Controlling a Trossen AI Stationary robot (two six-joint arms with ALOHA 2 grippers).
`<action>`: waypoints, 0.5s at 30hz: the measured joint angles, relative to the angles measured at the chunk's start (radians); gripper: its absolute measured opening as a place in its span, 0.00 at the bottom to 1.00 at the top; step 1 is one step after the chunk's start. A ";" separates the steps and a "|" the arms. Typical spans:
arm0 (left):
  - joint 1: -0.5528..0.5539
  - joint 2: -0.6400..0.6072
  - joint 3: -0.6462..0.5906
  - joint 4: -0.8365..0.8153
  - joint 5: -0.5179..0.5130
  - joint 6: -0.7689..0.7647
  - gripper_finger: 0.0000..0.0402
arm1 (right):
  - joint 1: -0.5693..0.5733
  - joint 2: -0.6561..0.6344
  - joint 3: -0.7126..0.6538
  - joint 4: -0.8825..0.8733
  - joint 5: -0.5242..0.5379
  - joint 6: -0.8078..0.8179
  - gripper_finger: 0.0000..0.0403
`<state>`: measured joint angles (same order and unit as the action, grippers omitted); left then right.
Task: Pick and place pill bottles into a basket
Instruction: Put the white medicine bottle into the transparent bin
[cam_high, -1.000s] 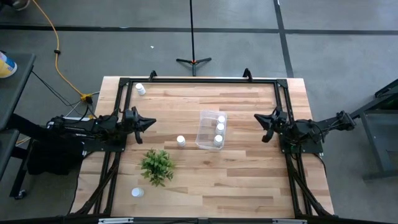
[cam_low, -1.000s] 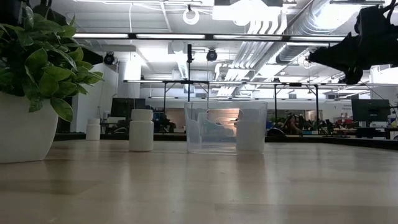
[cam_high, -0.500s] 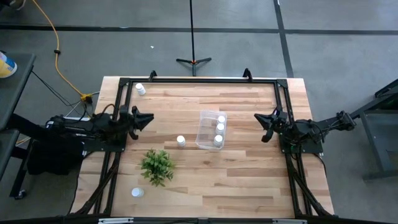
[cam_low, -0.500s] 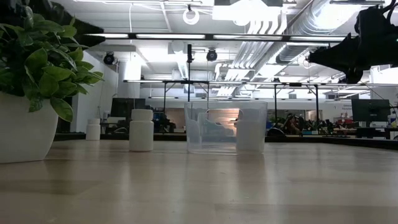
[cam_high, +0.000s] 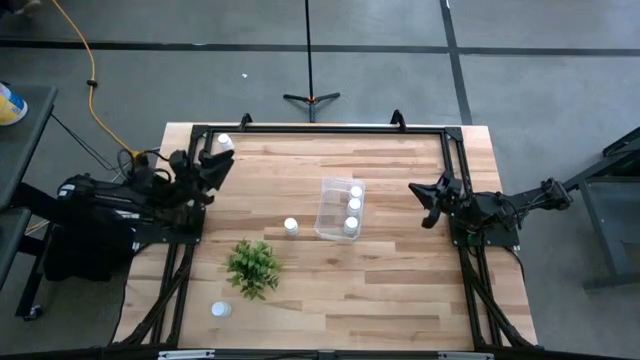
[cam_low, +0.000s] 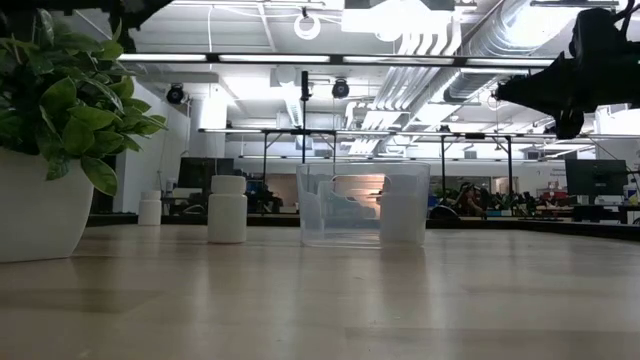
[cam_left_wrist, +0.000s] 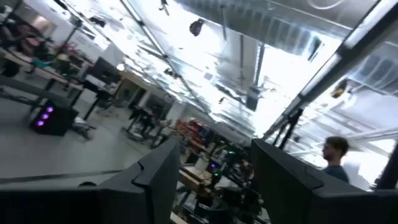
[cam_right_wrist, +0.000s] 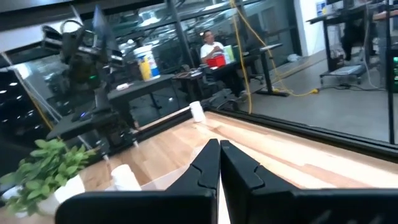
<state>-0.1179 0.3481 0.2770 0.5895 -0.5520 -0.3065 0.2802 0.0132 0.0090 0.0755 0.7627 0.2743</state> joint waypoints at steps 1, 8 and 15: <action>0.000 0.020 0.019 0.000 -0.005 0.008 0.58 | 0.000 0.000 0.000 0.001 0.003 0.002 0.00; 0.000 0.170 0.131 -0.057 -0.019 0.018 0.58 | 0.000 0.000 0.000 0.001 -0.013 -0.012 0.01; 0.000 0.410 0.276 -0.259 -0.017 0.074 0.58 | 0.000 0.000 0.000 0.002 -0.011 -0.081 0.01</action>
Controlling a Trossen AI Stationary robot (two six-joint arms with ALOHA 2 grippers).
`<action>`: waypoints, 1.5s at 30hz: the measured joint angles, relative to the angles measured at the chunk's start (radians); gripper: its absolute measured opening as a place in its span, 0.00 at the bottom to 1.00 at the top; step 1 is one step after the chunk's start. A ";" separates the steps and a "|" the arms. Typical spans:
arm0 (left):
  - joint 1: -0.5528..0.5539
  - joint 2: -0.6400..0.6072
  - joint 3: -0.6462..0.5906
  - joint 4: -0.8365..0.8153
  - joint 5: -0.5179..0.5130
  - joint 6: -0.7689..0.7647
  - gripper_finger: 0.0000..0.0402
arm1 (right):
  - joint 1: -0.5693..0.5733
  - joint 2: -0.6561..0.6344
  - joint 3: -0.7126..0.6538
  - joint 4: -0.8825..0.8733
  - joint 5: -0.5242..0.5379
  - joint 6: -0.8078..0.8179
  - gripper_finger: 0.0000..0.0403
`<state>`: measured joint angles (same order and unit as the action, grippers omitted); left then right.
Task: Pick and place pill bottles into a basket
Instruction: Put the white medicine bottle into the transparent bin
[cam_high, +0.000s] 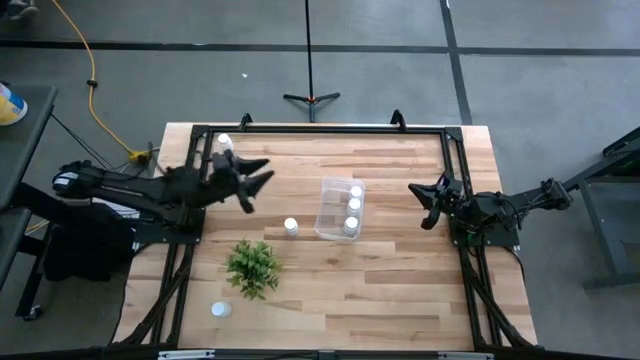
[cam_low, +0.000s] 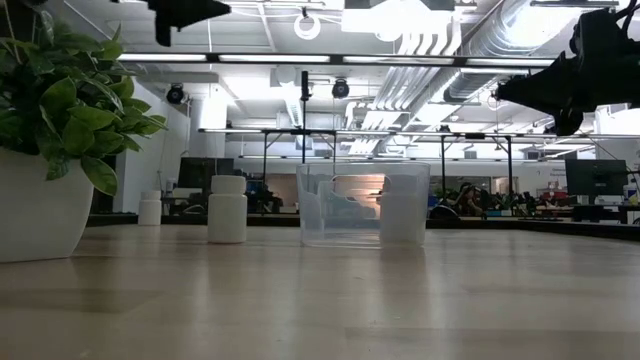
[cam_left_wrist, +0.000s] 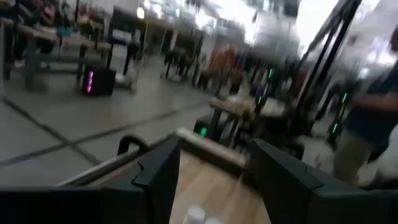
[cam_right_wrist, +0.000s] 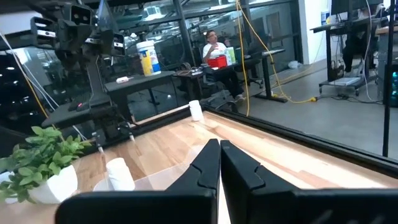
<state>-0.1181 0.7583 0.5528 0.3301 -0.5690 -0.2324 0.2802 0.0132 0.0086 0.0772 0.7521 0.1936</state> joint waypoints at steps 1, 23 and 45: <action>0.000 0.033 0.030 -0.026 0.003 0.000 0.58 | 0.000 0.000 0.000 0.000 0.000 0.002 0.01; 0.000 0.431 0.514 -0.768 0.103 -0.206 0.58 | 0.000 0.001 0.000 -0.005 -0.007 -0.019 0.01; 0.000 0.659 0.515 -0.900 0.327 -0.217 0.77 | 0.000 0.014 0.000 -0.006 -0.017 -0.019 0.01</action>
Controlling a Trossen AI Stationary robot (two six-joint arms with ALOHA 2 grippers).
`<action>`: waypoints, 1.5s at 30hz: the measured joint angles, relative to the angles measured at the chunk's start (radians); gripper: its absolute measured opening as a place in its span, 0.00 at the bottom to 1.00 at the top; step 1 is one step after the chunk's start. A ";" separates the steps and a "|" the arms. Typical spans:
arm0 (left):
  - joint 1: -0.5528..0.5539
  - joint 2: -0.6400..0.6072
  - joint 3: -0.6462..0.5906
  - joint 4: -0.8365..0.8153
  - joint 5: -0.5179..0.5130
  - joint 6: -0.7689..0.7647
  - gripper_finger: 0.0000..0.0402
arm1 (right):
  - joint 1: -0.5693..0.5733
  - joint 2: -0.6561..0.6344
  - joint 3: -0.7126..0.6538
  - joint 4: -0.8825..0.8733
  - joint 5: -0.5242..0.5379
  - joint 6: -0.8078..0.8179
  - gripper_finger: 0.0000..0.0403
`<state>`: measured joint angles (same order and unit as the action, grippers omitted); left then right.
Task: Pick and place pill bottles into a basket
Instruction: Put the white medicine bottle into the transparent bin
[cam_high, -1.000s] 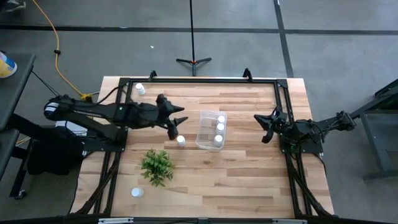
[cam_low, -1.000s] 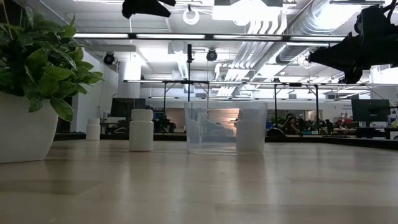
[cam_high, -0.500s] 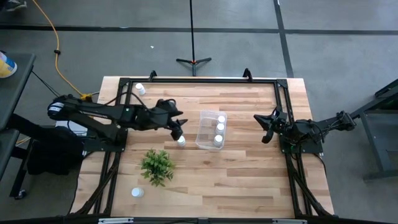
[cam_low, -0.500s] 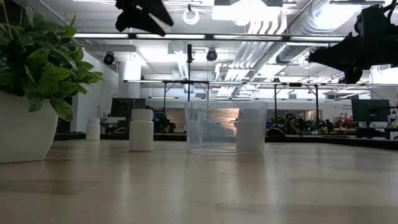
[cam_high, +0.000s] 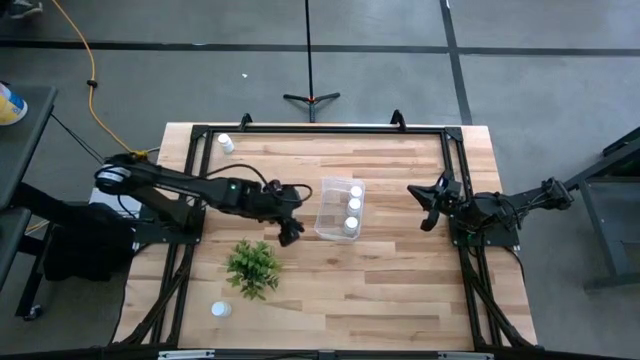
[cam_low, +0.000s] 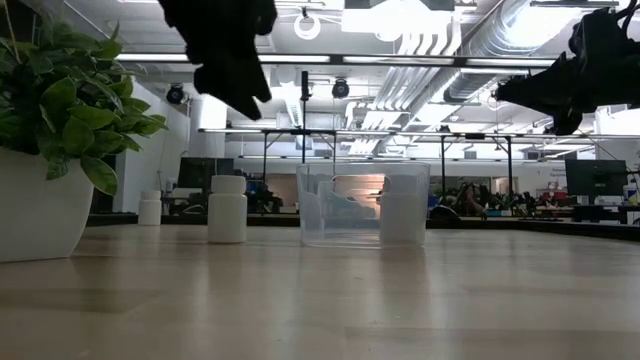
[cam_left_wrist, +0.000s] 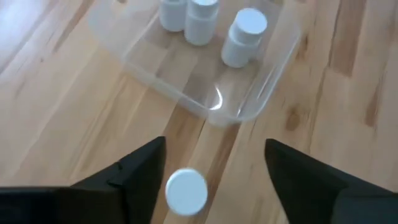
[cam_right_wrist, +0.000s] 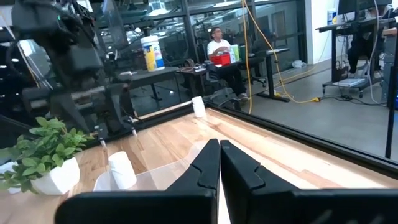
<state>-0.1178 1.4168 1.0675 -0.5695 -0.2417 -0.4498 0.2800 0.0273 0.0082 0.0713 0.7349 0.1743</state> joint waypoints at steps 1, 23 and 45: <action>0.000 0.011 0.000 -0.006 0.001 0.007 0.81 | 0.000 0.003 0.000 0.001 0.001 0.000 0.01; 0.001 0.187 -0.002 -0.106 0.015 0.030 0.93 | 0.000 0.019 0.000 0.001 -0.002 -0.026 0.01; 0.000 0.260 -0.001 -0.080 0.039 0.060 0.89 | 0.000 0.019 0.000 0.001 -0.002 -0.027 0.00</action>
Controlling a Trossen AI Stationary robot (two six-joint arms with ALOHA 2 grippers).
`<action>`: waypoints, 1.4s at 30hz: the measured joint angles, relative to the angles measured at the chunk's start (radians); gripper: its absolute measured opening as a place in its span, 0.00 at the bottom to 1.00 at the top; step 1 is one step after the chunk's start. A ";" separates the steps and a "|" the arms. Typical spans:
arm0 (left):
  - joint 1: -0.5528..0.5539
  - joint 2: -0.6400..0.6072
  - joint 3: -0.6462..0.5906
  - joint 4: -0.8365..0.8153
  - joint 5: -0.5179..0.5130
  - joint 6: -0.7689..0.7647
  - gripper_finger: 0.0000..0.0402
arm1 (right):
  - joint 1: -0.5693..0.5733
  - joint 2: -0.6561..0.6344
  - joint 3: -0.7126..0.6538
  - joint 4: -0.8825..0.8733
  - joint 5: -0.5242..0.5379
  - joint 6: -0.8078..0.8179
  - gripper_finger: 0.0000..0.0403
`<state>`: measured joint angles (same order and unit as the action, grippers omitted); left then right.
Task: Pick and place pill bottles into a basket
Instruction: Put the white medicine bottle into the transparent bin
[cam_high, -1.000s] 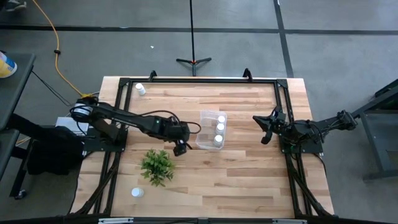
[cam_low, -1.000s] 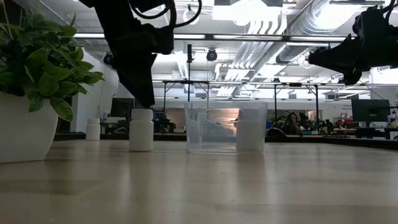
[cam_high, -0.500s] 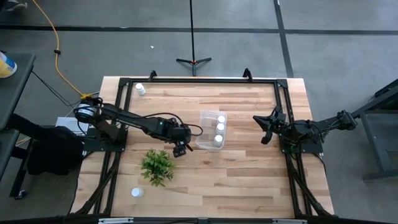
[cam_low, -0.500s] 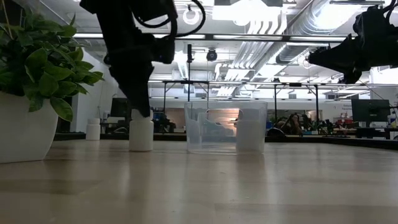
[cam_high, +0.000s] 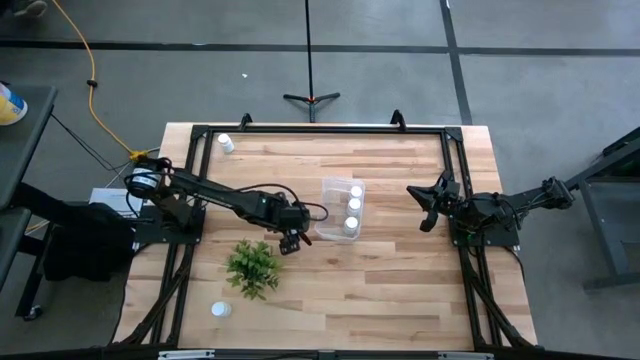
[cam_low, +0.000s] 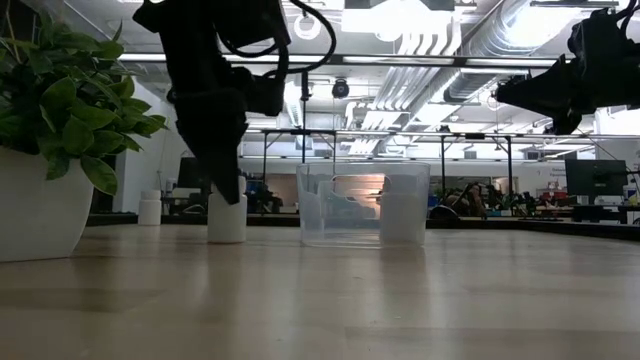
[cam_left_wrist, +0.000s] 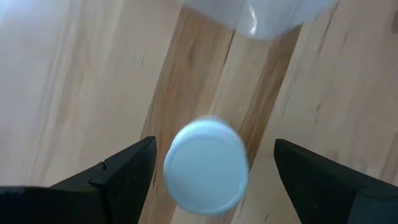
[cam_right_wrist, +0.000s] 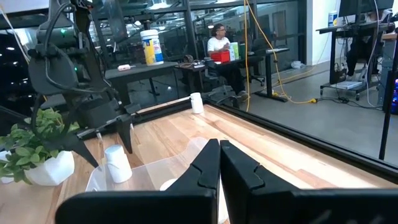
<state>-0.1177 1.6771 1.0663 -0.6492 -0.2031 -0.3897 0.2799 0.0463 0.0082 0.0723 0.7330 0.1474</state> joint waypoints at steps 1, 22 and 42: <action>0.000 0.001 -0.001 -0.005 0.000 0.000 0.89 | 0.000 0.000 0.000 0.000 0.000 0.000 0.00; 0.000 0.001 -0.001 0.004 -0.013 0.053 0.68 | 0.000 0.000 0.000 0.000 -0.001 0.000 0.00; 0.000 0.000 0.031 -0.037 0.009 0.133 0.51 | 0.000 0.000 0.000 0.000 -0.002 0.000 0.00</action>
<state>-0.1177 1.6768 1.0977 -0.6864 -0.1943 -0.2563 0.2800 0.0467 0.0082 0.0723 0.7311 0.1477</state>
